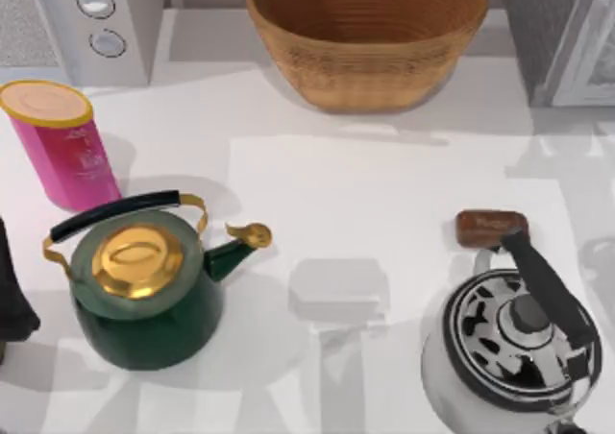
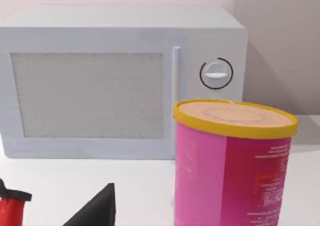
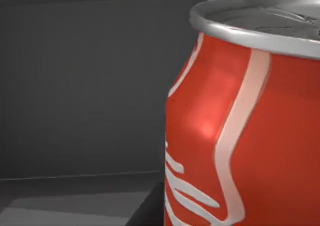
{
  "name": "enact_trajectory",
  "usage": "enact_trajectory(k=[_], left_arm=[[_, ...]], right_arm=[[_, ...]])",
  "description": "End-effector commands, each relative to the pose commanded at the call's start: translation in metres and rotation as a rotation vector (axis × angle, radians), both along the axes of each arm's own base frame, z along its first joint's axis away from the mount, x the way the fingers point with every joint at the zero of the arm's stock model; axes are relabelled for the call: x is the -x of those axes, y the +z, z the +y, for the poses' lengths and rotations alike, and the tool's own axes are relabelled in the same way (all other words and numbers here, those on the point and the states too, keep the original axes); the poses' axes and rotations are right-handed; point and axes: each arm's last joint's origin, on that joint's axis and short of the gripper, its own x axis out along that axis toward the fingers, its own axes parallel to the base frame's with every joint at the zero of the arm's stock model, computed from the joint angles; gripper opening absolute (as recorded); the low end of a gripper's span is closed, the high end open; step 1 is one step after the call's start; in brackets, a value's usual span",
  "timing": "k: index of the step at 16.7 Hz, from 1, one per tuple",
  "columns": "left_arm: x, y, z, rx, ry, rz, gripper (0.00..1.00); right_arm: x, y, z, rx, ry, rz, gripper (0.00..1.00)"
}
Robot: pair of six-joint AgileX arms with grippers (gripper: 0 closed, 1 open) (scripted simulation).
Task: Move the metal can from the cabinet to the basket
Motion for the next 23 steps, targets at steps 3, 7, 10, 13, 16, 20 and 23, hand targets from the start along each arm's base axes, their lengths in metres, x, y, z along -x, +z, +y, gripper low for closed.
enact_trajectory(k=[3,7,10,13,16,20,23], left_arm=[[0.0,0.0,0.0,0.0,0.0,0.0,1.0],[0.0,0.0,0.0,0.0,0.0,0.0,1.0],[0.0,0.0,0.0,0.0,0.0,0.0,1.0],[0.0,0.0,0.0,0.0,0.0,0.0,1.0],[0.0,0.0,0.0,0.0,0.0,0.0,1.0],[0.0,0.0,0.0,0.0,0.0,0.0,1.0],[0.0,0.0,0.0,0.0,0.0,0.0,1.0]], right_arm=[[-0.019,-0.072,-0.001,0.046,-0.001,0.167,0.0],[-0.027,-0.21,-0.007,0.097,0.002,0.468,0.0],[-0.008,-0.288,-0.015,0.091,0.004,0.504,0.0],[0.005,-0.334,-0.02,0.072,0.005,0.396,0.0],[0.009,-0.357,-0.024,0.061,0.006,0.279,0.0],[0.009,-0.363,-0.025,0.057,0.007,0.231,0.0],[0.009,-0.365,-0.025,0.056,0.01,0.245,0.0]])
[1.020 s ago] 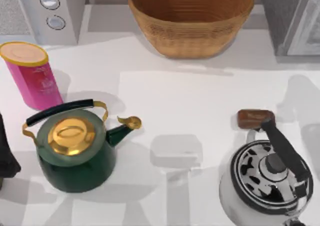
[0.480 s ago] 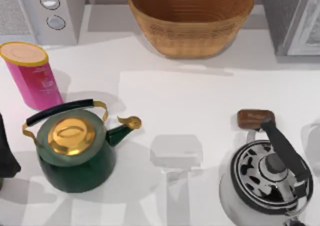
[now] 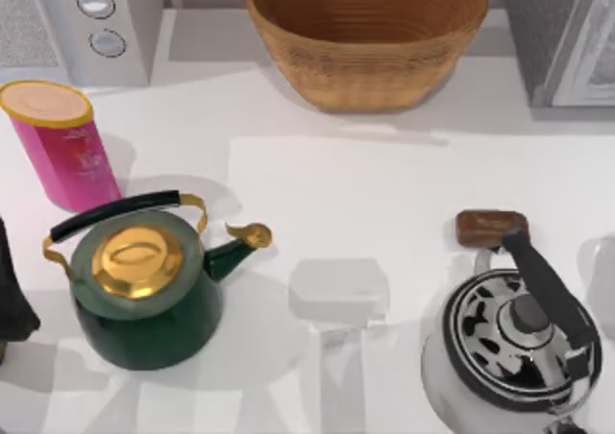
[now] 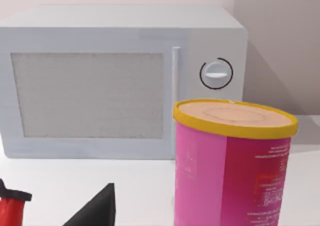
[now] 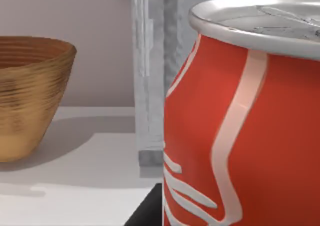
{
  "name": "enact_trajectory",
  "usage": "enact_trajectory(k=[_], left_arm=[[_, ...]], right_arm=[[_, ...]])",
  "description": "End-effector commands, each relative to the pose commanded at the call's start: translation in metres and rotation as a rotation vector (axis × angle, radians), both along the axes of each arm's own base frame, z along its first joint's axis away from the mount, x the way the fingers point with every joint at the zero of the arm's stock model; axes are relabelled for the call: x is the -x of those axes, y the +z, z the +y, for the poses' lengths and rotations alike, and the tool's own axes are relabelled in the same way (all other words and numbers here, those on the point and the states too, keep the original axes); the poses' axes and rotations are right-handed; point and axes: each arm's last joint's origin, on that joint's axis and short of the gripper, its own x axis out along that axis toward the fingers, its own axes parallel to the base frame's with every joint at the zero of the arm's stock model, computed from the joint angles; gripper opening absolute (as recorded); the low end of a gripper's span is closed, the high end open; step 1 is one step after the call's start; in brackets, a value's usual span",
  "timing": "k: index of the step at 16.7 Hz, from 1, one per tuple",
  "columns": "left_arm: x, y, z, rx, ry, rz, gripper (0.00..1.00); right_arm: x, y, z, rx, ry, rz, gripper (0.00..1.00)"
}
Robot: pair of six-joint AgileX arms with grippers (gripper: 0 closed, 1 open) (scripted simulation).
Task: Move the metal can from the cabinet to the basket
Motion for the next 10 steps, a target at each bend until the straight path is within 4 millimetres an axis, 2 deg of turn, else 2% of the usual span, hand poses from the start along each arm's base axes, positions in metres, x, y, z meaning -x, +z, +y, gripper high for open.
enact_trajectory(k=[2,5,8,10], left_arm=[[0.0,0.0,0.0,0.0,0.0,0.0,1.0],[0.0,0.0,0.0,0.0,0.0,0.0,1.0],[0.0,0.0,0.0,0.0,0.0,0.0,1.0],[0.0,0.0,0.0,0.0,0.0,0.0,1.0]], right_arm=[[0.0,0.002,0.0,0.0,0.001,-0.001,0.0],[-0.002,0.02,0.002,0.002,0.002,-0.005,0.0],[-0.012,0.054,0.006,0.005,0.002,-0.006,0.0],[-0.026,0.08,0.011,0.007,0.001,-0.005,0.0]])
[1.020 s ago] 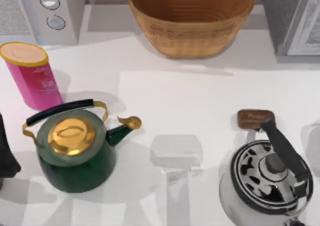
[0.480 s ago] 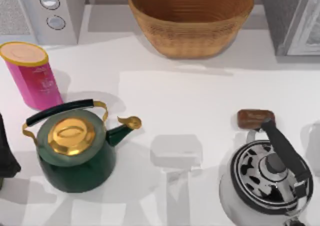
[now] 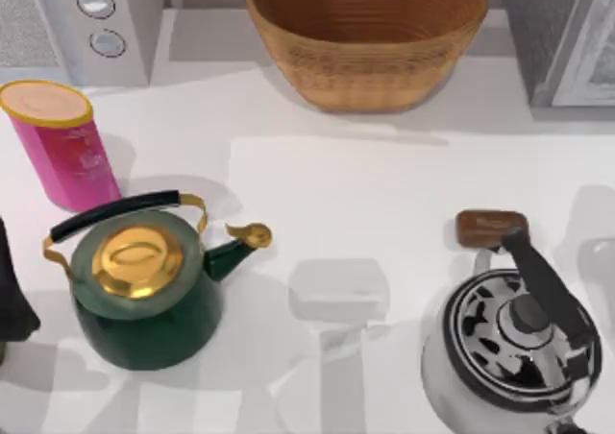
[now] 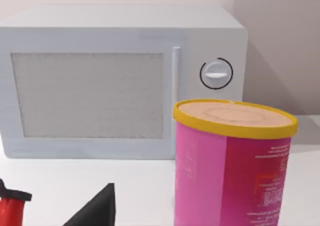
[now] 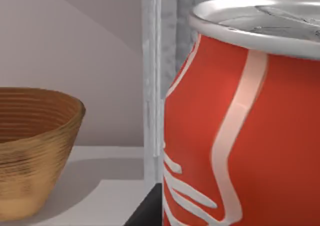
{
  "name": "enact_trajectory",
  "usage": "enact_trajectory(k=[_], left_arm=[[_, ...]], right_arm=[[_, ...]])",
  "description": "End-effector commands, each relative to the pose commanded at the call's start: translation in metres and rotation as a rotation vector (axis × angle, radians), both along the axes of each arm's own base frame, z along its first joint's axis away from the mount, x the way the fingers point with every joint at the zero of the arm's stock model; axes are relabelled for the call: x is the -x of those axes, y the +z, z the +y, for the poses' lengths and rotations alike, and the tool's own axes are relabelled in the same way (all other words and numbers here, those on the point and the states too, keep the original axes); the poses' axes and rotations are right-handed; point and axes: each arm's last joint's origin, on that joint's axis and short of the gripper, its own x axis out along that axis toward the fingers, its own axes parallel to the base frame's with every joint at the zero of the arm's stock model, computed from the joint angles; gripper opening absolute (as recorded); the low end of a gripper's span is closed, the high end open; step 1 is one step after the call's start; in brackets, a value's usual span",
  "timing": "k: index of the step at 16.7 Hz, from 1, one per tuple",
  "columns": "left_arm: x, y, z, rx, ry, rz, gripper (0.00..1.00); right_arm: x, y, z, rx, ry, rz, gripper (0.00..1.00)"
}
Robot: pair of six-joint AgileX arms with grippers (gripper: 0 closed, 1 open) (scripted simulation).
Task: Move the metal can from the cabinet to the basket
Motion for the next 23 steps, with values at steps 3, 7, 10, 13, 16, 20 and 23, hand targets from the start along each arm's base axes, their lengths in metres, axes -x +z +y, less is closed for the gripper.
enact_trajectory(k=[3,7,10,13,16,20,23], left_arm=[[0.0,0.0,0.0,0.0,0.0,0.0,1.0],[0.0,0.0,0.0,0.0,0.0,0.0,1.0],[0.0,0.0,0.0,0.0,0.0,0.0,1.0],[0.0,0.0,0.0,0.0,0.0,0.0,1.0],[0.0,0.0,0.0,0.0,0.0,0.0,1.0],[0.0,0.0,0.0,0.0,0.0,0.0,1.0],[0.0,0.0,0.0,0.0,0.0,0.0,1.0]], right_arm=[[-0.034,0.041,0.013,0.003,-0.001,0.001,0.0],[-0.101,0.081,0.045,0.005,-0.002,0.0,0.0],[-0.159,0.092,0.081,0.006,-0.002,0.0,0.0],[-0.212,0.085,0.124,0.004,-0.002,-0.002,0.0],[-0.255,0.064,0.168,0.002,-0.001,-0.005,0.0],[-0.293,0.028,0.219,-0.002,0.0,-0.007,0.0],[-0.307,0.005,0.243,-0.004,-0.001,-0.007,0.0]])
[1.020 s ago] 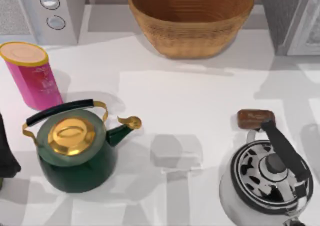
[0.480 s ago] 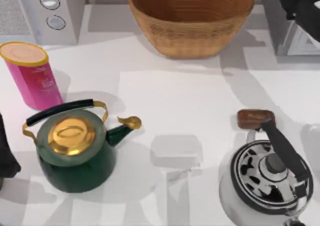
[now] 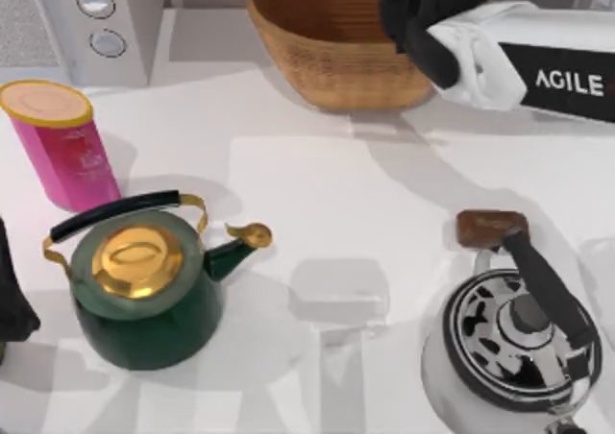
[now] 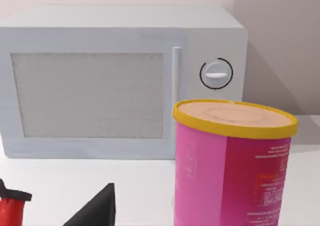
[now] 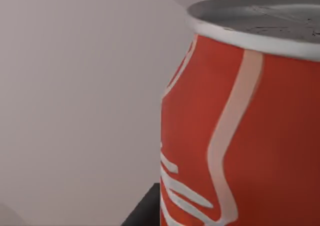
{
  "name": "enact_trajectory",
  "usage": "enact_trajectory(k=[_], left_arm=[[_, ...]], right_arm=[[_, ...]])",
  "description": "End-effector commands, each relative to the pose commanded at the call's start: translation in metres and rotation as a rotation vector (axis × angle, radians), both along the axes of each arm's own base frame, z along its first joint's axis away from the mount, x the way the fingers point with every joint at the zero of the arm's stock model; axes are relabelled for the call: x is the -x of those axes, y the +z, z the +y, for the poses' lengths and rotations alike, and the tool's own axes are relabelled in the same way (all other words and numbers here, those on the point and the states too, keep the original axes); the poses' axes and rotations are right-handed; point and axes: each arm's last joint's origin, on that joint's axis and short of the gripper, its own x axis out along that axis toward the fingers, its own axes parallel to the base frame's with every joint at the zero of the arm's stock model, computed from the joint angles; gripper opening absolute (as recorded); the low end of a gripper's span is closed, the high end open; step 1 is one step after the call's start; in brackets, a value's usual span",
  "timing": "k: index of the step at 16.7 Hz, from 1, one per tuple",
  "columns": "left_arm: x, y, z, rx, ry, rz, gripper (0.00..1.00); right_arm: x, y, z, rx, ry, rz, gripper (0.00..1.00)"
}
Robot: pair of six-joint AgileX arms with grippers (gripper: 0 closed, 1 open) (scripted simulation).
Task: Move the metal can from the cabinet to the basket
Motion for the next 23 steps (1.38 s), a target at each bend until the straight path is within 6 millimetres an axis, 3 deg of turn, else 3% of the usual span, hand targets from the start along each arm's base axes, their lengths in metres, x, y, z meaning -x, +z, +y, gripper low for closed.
enact_trajectory(k=[3,9,15,19,23], left_arm=[[0.0,0.0,0.0,0.0,0.0,0.0,1.0],[0.0,0.0,0.0,0.0,0.0,0.0,1.0],[0.0,0.0,0.0,0.0,0.0,0.0,1.0],[0.0,0.0,0.0,0.0,0.0,0.0,1.0],[0.0,0.0,0.0,0.0,0.0,0.0,1.0]], right_arm=[[-0.005,-0.011,0.011,-0.001,0.0,0.0,0.0],[-0.007,-0.016,0.009,0.003,-0.002,0.01,0.0],[-0.027,-0.021,0.012,0.0,0.0,0.001,0.0],[-0.028,-0.022,0.012,-0.001,0.0,0.0,0.0],[-0.028,-0.022,0.012,-0.001,0.0,0.0,0.3]])
